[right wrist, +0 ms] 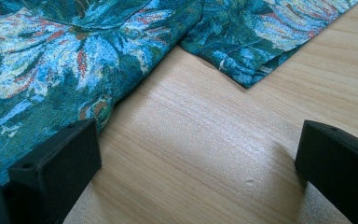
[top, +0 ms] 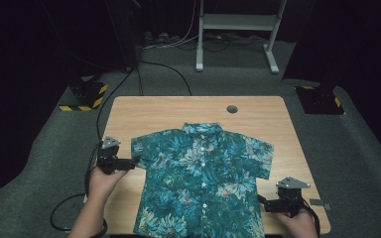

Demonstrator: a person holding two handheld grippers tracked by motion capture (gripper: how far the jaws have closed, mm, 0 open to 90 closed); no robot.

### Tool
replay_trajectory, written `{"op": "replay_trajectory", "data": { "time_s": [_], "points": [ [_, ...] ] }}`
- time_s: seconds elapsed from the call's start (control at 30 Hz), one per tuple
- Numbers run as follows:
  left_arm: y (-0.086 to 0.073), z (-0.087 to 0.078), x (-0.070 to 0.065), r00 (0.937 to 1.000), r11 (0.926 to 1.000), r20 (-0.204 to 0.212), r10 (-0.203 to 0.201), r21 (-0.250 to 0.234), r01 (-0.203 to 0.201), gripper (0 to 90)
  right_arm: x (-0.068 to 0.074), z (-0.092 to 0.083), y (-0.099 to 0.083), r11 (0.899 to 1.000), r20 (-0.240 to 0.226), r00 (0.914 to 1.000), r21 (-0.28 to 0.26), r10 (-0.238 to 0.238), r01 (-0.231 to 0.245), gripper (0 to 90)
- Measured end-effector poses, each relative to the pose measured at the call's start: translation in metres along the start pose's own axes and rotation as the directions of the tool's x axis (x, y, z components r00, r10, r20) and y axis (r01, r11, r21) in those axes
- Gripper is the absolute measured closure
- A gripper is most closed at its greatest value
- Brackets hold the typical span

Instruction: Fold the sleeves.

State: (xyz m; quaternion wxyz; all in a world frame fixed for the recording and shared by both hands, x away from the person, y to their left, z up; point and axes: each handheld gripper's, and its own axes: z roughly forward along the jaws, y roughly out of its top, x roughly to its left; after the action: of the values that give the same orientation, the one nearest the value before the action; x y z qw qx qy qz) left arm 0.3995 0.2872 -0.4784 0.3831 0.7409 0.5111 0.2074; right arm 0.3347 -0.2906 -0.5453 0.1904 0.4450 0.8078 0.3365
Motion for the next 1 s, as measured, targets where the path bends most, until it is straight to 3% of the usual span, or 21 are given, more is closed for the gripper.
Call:
{"op": "replay_trajectory", "data": {
  "time_s": [0.5, 1.0],
  "points": [
    [0.017, 0.020, 0.012, 0.9990, 0.9989, 0.000, -0.046, -0.005, 0.046, 1.0, 0.000, 0.000, 0.000, 1.000, 0.000, 1.0000, 0.000, 0.000, 0.000, 0.0],
    [0.020, 0.037, 0.023, 0.9974, 0.9976, -0.023, -0.068, 0.007, 0.068, 2.1, 0.000, 0.000, 0.000, 1.000, 0.000, 1.0000, 0.000, 0.000, 0.000, 0.0]
  ]
}}
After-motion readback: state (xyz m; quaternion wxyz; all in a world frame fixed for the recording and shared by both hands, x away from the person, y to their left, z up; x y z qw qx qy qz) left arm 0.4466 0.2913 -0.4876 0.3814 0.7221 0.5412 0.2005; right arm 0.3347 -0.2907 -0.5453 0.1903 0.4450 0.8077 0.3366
